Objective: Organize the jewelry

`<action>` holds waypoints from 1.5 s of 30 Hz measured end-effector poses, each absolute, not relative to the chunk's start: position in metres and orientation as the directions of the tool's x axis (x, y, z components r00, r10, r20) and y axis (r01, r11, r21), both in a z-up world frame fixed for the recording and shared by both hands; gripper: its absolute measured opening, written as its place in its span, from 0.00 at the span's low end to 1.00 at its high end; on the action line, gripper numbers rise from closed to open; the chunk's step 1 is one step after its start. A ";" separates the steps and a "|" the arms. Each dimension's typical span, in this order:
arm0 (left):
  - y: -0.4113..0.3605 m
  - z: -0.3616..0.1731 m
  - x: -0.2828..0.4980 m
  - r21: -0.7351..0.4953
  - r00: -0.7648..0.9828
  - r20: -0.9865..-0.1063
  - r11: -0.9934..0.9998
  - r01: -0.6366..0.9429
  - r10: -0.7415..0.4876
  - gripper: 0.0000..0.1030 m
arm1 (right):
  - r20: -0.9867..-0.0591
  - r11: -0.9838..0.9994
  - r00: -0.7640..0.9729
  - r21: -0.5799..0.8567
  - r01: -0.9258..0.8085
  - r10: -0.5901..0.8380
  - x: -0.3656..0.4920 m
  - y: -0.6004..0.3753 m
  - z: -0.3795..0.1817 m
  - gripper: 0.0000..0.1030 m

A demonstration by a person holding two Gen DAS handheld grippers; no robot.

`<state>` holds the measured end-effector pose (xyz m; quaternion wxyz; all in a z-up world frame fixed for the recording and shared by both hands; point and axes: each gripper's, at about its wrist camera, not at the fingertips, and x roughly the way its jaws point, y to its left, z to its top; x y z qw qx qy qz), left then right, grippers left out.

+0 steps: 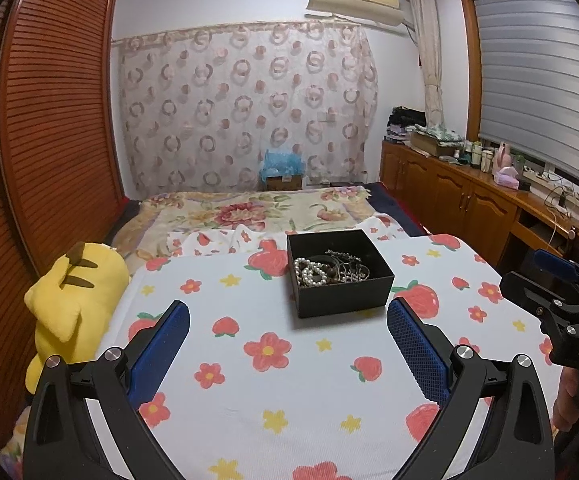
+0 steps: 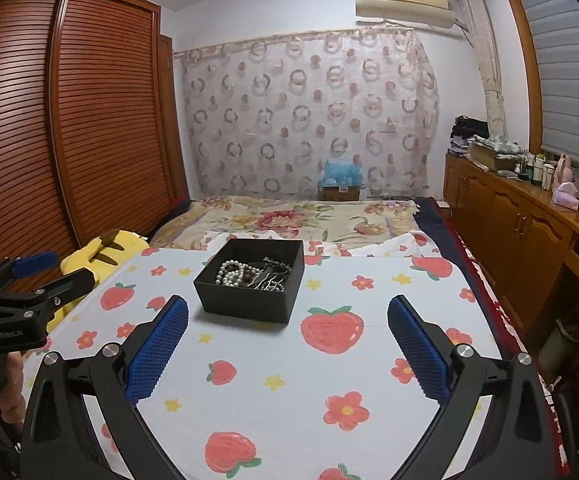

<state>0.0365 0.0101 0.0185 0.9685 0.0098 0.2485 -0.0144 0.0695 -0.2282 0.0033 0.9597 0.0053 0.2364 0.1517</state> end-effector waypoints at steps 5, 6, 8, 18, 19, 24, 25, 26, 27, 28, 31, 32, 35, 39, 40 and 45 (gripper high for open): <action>0.010 0.018 0.037 0.011 0.876 -0.482 0.999 0.032 -0.023 0.93 | -0.448 0.953 0.844 0.081 -0.291 0.296 0.069 -0.228 0.004 0.98; 0.009 0.018 0.037 0.011 0.876 -0.483 0.999 0.032 -0.022 0.93 | -0.448 0.953 0.844 0.081 -0.290 0.295 0.069 -0.227 0.004 0.98; 0.010 0.018 0.037 0.011 0.875 -0.483 0.999 0.033 -0.023 0.93 | -0.448 0.953 0.843 0.082 -0.291 0.296 0.070 -0.227 0.004 0.98; 0.009 0.018 0.034 0.011 0.875 -0.483 0.999 0.034 -0.025 0.93 | -0.447 0.954 0.845 0.078 -0.289 0.293 0.069 -0.227 0.004 0.98; 0.009 0.018 0.034 0.011 0.875 -0.483 0.999 0.034 -0.024 0.93 | -0.448 0.954 0.844 0.080 -0.290 0.294 0.069 -0.227 0.004 0.98; 0.008 0.018 0.035 0.010 0.875 -0.483 0.999 0.035 -0.025 0.93 | -0.447 0.953 0.844 0.081 -0.291 0.295 0.069 -0.227 0.004 0.98; 0.008 0.018 0.035 0.011 0.875 -0.483 0.999 0.034 -0.024 0.93 | -0.447 0.954 0.845 0.079 -0.290 0.294 0.069 -0.227 0.004 0.98; 0.008 0.018 0.035 0.011 0.876 -0.482 0.999 0.034 -0.024 0.93 | -0.447 0.954 0.845 0.079 -0.290 0.294 0.069 -0.227 0.004 0.98; 0.008 0.018 0.035 0.011 0.875 -0.483 0.999 0.034 -0.025 0.93 | -0.447 0.953 0.844 0.080 -0.291 0.295 0.069 -0.227 0.004 0.98; 0.008 0.017 0.035 0.011 0.875 -0.483 0.999 0.034 -0.024 0.93 | -0.447 0.954 0.844 0.080 -0.291 0.295 0.069 -0.227 0.004 0.98; 0.009 0.017 0.034 0.011 0.875 -0.483 0.999 0.033 -0.023 0.93 | -0.447 0.954 0.845 0.080 -0.290 0.294 0.069 -0.227 0.004 0.98; 0.009 0.017 0.034 0.011 0.876 -0.482 0.999 0.033 -0.024 0.93 | -0.447 0.954 0.845 0.081 -0.289 0.294 0.069 -0.227 0.003 0.98; 0.009 0.017 0.034 0.011 0.876 -0.482 0.999 0.034 -0.024 0.93 | -0.447 0.954 0.845 0.080 -0.290 0.295 0.069 -0.227 0.003 0.98; 0.009 0.017 0.035 0.011 0.876 -0.482 0.999 0.034 -0.025 0.93 | -0.447 0.954 0.845 0.079 -0.290 0.294 0.069 -0.227 0.003 0.98; 0.009 0.017 0.034 0.011 0.876 -0.483 0.999 0.034 -0.024 0.93 | -0.446 0.954 0.845 0.079 -0.291 0.295 0.069 -0.227 0.003 0.98; 0.009 0.016 0.034 0.011 0.876 -0.481 0.999 0.034 -0.024 0.93 | -0.447 0.954 0.845 0.079 -0.290 0.294 0.069 -0.227 0.003 0.98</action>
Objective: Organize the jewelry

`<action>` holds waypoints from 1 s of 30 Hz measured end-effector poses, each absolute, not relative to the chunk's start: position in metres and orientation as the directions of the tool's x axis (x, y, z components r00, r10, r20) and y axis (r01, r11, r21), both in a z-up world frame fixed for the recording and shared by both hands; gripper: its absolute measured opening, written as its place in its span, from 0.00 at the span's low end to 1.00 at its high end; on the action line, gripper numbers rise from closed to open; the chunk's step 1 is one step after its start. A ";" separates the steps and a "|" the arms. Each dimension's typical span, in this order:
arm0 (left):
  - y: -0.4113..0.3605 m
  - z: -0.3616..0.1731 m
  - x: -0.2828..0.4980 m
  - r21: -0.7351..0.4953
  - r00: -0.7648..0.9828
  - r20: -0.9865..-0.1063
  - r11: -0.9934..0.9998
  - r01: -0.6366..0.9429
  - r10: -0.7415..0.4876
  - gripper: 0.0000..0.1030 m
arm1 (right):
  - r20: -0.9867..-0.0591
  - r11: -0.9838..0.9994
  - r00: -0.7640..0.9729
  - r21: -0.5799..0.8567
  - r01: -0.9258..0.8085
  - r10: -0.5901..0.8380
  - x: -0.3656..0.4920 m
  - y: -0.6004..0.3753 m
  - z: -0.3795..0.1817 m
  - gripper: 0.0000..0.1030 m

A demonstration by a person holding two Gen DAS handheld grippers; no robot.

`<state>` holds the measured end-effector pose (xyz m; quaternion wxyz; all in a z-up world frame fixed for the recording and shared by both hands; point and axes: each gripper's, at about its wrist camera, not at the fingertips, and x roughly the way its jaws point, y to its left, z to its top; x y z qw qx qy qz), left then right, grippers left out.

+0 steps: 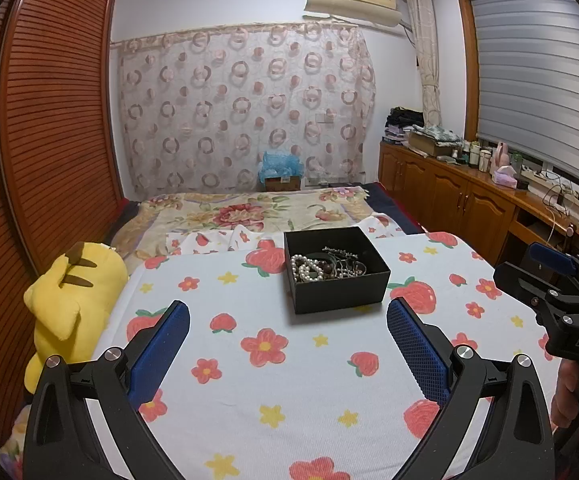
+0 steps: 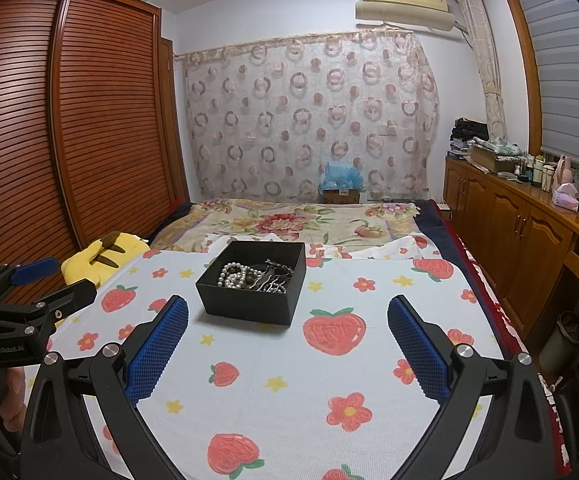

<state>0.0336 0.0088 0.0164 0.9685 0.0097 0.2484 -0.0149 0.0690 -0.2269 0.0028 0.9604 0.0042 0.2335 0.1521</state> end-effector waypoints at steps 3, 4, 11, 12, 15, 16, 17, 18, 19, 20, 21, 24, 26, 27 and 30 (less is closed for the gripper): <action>0.009 0.016 0.034 0.011 0.876 -0.482 0.999 0.034 -0.025 0.93 | -0.446 0.954 0.845 0.080 -0.290 0.294 0.069 -0.227 0.003 0.98; 0.009 0.016 0.034 0.012 0.876 -0.482 0.999 0.033 -0.023 0.93 | -0.447 0.954 0.845 0.080 -0.289 0.294 0.069 -0.227 0.003 0.98; 0.009 0.016 0.034 0.011 0.876 -0.481 0.999 0.034 -0.025 0.93 | -0.446 0.954 0.845 0.080 -0.290 0.294 0.069 -0.227 0.003 0.98; 0.009 0.016 0.034 0.012 0.876 -0.481 0.999 0.034 -0.024 0.93 | -0.445 0.954 0.846 0.079 -0.290 0.294 0.069 -0.227 0.002 0.98; 0.008 0.016 0.034 0.012 0.876 -0.481 0.999 0.034 -0.024 0.93 | -0.446 0.954 0.845 0.079 -0.290 0.294 0.069 -0.227 0.002 0.98; 0.009 0.016 0.034 0.012 0.876 -0.481 0.999 0.034 -0.024 0.93 | -0.446 0.954 0.845 0.079 -0.290 0.294 0.069 -0.227 0.002 0.98; 0.008 0.016 0.034 0.012 0.877 -0.481 0.999 0.034 -0.024 0.93 | -0.446 0.954 0.845 0.079 -0.290 0.294 0.069 -0.228 0.002 0.98; 0.008 0.016 0.034 0.012 0.877 -0.480 0.999 0.034 -0.024 0.93 | -0.446 0.954 0.845 0.079 -0.291 0.295 0.069 -0.228 0.002 0.98; 0.008 0.015 0.034 0.012 0.877 -0.480 0.999 0.033 -0.024 0.93 | -0.446 0.954 0.845 0.079 -0.291 0.295 0.069 -0.228 0.002 0.98; 0.008 0.015 0.034 0.012 0.877 -0.480 0.999 0.034 -0.024 0.93 | -0.445 0.954 0.846 0.078 -0.290 0.294 0.069 -0.227 0.002 0.98; 0.008 0.015 0.034 0.012 0.877 -0.480 0.999 0.034 -0.024 0.93 | -0.445 0.954 0.846 0.079 -0.290 0.294 0.069 -0.228 0.002 0.98; 0.009 0.015 0.033 0.012 0.877 -0.479 0.999 0.034 -0.024 0.93 | -0.445 0.954 0.846 0.079 -0.291 0.295 0.069 -0.228 0.002 0.98; 0.009 0.015 0.033 0.011 0.878 -0.478 0.999 0.034 -0.024 0.93 | -0.446 0.954 0.845 0.079 -0.291 0.295 0.069 -0.228 0.002 0.98; 0.009 0.015 0.033 0.012 0.878 -0.478 0.999 0.034 -0.024 0.93 | -0.445 0.954 0.846 0.079 -0.290 0.294 0.069 -0.228 0.002 0.98; 0.008 0.015 0.033 0.011 0.878 -0.478 0.999 0.033 -0.024 0.93 | -0.445 0.954 0.846 0.079 -0.290 0.294 0.069 -0.228 0.002 0.98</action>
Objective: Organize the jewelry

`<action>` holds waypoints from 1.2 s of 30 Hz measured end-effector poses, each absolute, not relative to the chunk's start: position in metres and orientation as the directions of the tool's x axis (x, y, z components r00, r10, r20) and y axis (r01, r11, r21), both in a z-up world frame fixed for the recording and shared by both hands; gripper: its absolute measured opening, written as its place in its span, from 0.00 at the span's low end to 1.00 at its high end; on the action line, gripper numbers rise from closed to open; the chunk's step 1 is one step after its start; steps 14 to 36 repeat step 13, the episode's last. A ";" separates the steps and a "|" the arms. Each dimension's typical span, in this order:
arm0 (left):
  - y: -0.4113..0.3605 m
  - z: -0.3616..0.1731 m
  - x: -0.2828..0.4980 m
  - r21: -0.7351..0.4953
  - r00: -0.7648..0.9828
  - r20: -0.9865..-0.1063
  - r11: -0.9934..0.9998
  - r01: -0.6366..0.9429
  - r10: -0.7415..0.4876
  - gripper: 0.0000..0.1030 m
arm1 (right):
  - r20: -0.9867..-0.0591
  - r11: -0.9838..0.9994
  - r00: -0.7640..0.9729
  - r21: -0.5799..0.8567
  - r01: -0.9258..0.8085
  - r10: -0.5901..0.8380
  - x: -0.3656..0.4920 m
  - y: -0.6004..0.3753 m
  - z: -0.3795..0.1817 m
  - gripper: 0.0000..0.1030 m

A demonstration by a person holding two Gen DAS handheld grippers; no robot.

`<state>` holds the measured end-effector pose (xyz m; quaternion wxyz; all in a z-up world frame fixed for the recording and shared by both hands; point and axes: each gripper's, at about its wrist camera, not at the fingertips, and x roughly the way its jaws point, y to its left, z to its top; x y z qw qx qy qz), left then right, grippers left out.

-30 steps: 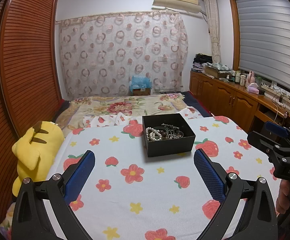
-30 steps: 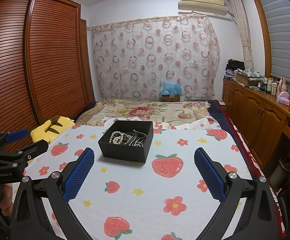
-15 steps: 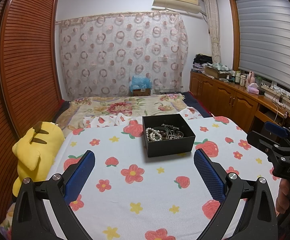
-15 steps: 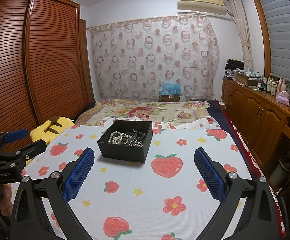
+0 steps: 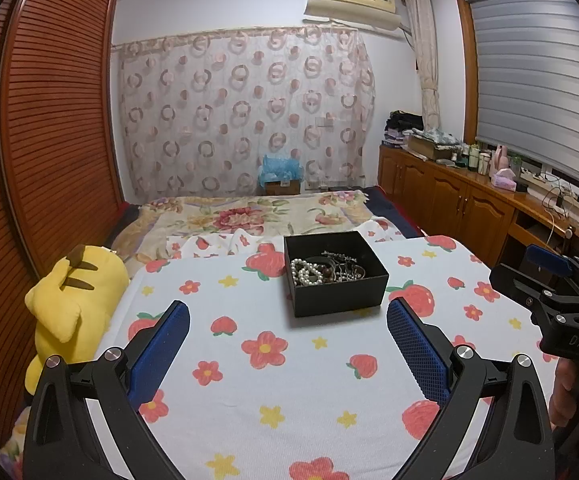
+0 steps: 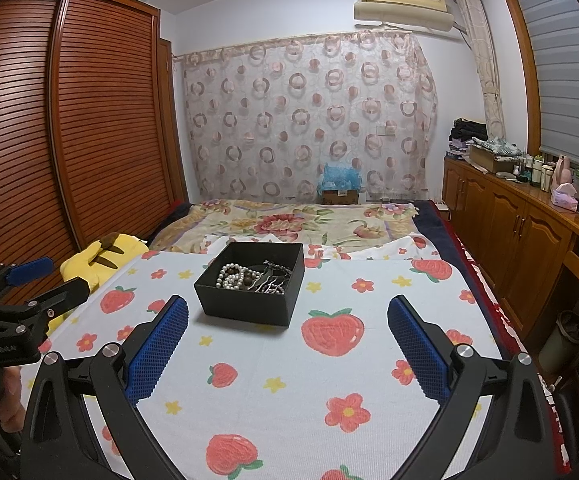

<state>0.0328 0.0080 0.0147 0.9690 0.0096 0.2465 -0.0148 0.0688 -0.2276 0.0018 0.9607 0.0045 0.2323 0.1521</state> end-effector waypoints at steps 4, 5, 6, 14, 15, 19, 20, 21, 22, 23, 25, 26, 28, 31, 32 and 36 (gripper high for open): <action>0.007 0.015 0.033 0.012 0.878 -0.477 0.999 0.034 -0.024 0.93 | -0.445 0.954 0.846 0.080 -0.291 0.295 0.069 -0.228 0.002 0.98; 0.007 0.015 0.033 0.012 0.878 -0.477 0.999 0.033 -0.024 0.93 | -0.445 0.953 0.845 0.080 -0.291 0.295 0.069 -0.227 0.001 0.98; 0.008 0.015 0.033 0.011 0.879 -0.477 0.999 0.032 -0.023 0.93 | -0.445 0.953 0.846 0.080 -0.291 0.295 0.069 -0.228 0.001 0.98; 0.008 0.014 0.033 0.011 0.879 -0.476 0.999 0.032 -0.023 0.93 | -0.445 0.954 0.846 0.079 -0.290 0.294 0.069 -0.228 0.001 0.98; 0.008 0.014 0.033 0.011 0.879 -0.476 0.999 0.032 -0.023 0.93 | -0.445 0.954 0.846 0.079 -0.290 0.294 0.069 -0.228 0.001 0.98; 0.008 0.014 0.033 0.011 0.879 -0.476 0.999 0.032 -0.023 0.93 | -0.445 0.954 0.846 0.079 -0.290 0.294 0.069 -0.228 0.001 0.98; 0.008 0.014 0.033 0.011 0.879 -0.476 0.999 0.032 -0.023 0.93 | -0.445 0.954 0.846 0.079 -0.290 0.294 0.069 -0.228 0.001 0.98; 0.008 0.014 0.033 0.011 0.879 -0.476 0.999 0.032 -0.023 0.93 | -0.445 0.954 0.846 0.079 -0.290 0.294 0.069 -0.228 0.001 0.98; 0.008 0.014 0.033 0.011 0.879 -0.476 0.999 0.032 -0.023 0.93 | -0.445 0.954 0.846 0.079 -0.290 0.294 0.069 -0.228 0.001 0.98; 0.008 0.014 0.033 0.011 0.879 -0.476 0.999 0.032 -0.023 0.93 | -0.445 0.954 0.846 0.079 -0.290 0.294 0.069 -0.228 0.001 0.98; 0.008 0.014 0.033 0.011 0.879 -0.476 0.999 0.032 -0.023 0.93 | -0.445 0.954 0.846 0.079 -0.290 0.294 0.069 -0.228 0.001 0.98; 0.008 0.014 0.033 0.011 0.879 -0.476 0.999 0.032 -0.023 0.93 | -0.445 0.954 0.846 0.079 -0.290 0.294 0.069 -0.228 0.001 0.98; 0.008 0.014 0.033 0.011 0.879 -0.476 0.999 0.032 -0.023 0.93 | -0.445 0.954 0.846 0.079 -0.290 0.294 0.069 -0.228 0.001 0.98; 0.008 0.014 0.033 0.011 0.879 -0.476 0.999 0.032 -0.023 0.93 | -0.445 0.954 0.846 0.079 -0.290 0.294 0.069 -0.228 0.001 0.98; 0.008 0.014 0.033 0.011 0.879 -0.476 0.999 0.032 -0.023 0.93 | -0.445 0.954 0.846 0.079 -0.290 0.294 0.069 -0.228 0.001 0.98; 0.008 0.014 0.033 0.011 0.879 -0.476 0.999 0.032 -0.023 0.93 | -0.445 0.954 0.846 0.079 -0.290 0.294 0.069 -0.228 0.001 0.98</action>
